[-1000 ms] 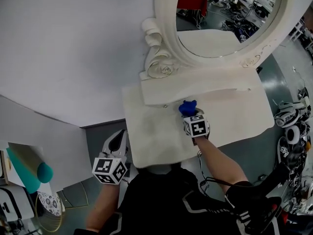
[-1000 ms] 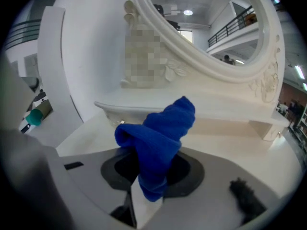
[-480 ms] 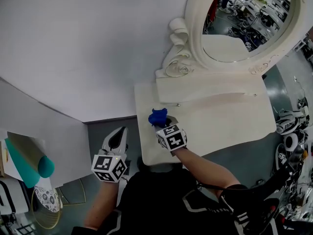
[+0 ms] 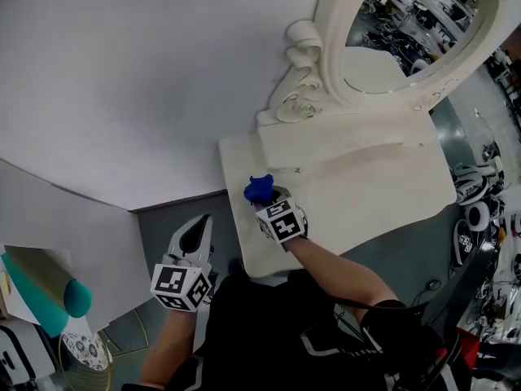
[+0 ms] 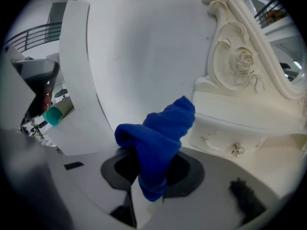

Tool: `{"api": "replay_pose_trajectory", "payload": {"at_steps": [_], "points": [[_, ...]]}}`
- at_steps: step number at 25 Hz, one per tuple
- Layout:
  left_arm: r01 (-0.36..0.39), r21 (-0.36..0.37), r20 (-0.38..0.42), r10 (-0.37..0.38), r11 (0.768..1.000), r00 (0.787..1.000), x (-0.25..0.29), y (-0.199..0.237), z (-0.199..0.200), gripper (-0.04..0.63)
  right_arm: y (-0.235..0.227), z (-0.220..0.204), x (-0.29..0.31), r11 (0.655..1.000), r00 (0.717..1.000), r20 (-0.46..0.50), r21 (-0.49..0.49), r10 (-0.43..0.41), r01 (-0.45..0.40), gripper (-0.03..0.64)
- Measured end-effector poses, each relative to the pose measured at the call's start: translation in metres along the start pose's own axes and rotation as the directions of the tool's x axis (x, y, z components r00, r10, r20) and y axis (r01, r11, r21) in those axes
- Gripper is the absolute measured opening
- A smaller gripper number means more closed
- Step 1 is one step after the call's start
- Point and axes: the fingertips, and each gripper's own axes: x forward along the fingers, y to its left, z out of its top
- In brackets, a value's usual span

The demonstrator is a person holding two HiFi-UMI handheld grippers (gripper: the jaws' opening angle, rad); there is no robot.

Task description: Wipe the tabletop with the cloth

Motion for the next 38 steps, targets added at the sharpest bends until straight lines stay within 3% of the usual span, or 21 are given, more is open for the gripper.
{"api": "replay_pose_trajectory", "payload": {"at_steps": [6,10,19,23,27,32,38], "points": [[-0.041,-0.014,-0.006,0.041,0.999,0.999,0.020,-0.012,-0.003,0.008,-0.033,0.000,-0.012,0.999,0.999,0.025,0.024,0.024,-0.024,0.121],[-0.119,-0.048,0.006,0.119,0.992,0.993,0.036,-0.028,0.001,0.009,-0.054,-0.007,-0.025,0.997,0.996,0.019,0.013,0.082,-0.082,0.121],[-0.305,-0.098,0.035,0.310,0.947,0.950,0.048,-0.076,-0.003,0.009,-0.123,-0.048,-0.055,0.989,0.989,-0.027,-0.025,0.146,-0.147,0.121],[-0.347,-0.091,0.026,0.351,0.933,0.936,0.055,-0.093,-0.009,0.009,-0.158,-0.062,-0.062,0.991,0.991,-0.036,-0.032,0.131,-0.132,0.121],[-0.328,-0.091,0.003,0.330,0.940,0.944,0.064,-0.109,-0.019,0.009,-0.182,-0.075,-0.070,0.996,0.994,-0.054,-0.010,0.094,-0.094,0.121],[-0.230,-0.065,0.003,0.231,0.971,0.973,0.080,-0.113,-0.018,0.008,-0.209,-0.081,-0.078,0.999,0.997,-0.077,0.035,-0.016,0.019,0.121],[-0.137,-0.072,0.006,0.138,0.988,0.990,0.099,-0.114,-0.017,0.009,-0.220,-0.083,-0.078,0.998,0.994,-0.086,0.015,-0.062,0.063,0.121]]}}
